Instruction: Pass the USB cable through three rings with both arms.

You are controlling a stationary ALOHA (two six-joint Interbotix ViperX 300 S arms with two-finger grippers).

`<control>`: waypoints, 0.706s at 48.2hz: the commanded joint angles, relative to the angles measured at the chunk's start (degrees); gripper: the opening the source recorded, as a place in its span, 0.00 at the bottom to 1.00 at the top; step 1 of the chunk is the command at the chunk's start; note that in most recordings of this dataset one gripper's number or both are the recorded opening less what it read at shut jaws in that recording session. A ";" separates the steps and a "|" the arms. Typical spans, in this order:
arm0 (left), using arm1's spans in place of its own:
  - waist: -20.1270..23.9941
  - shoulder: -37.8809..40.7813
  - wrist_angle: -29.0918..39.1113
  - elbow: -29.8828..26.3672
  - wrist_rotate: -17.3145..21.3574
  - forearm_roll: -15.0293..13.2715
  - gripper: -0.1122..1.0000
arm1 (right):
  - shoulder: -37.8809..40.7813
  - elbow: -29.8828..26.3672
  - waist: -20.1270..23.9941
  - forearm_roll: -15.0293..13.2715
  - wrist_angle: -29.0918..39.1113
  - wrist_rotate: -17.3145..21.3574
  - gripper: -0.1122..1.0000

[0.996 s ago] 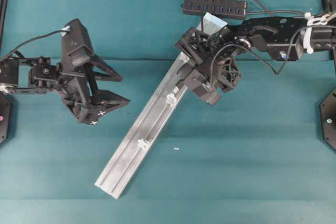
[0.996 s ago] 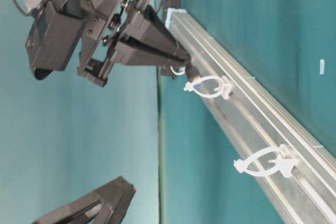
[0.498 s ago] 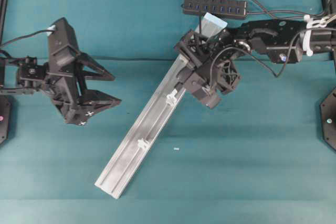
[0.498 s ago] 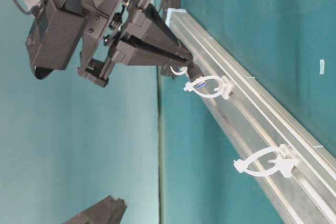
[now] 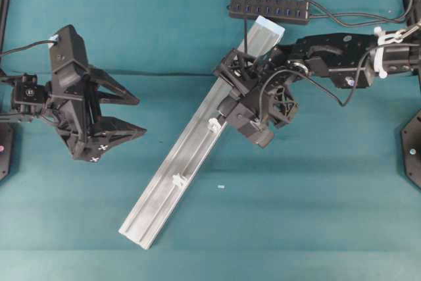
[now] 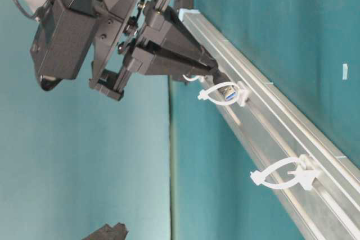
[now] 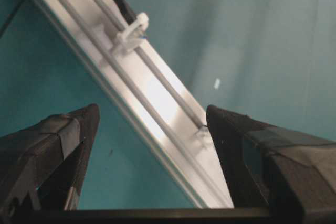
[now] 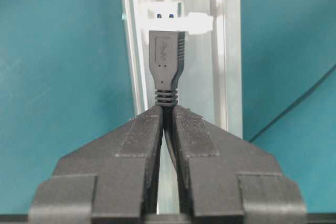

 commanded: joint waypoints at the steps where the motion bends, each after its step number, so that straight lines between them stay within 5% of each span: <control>1: -0.18 -1.67 -0.26 -0.53 0.00 0.18 0.90 | 0.44 -1.05 1.49 0.97 -0.26 0.44 0.18; 18: -0.18 -1.32 -0.88 -0.62 -0.26 0.35 0.90 | 0.88 -1.93 2.72 5.19 -0.35 0.70 0.18; 34: -0.26 3.96 -7.47 -1.05 -0.18 0.18 0.90 | 0.88 -2.02 2.64 5.45 -1.76 0.88 0.18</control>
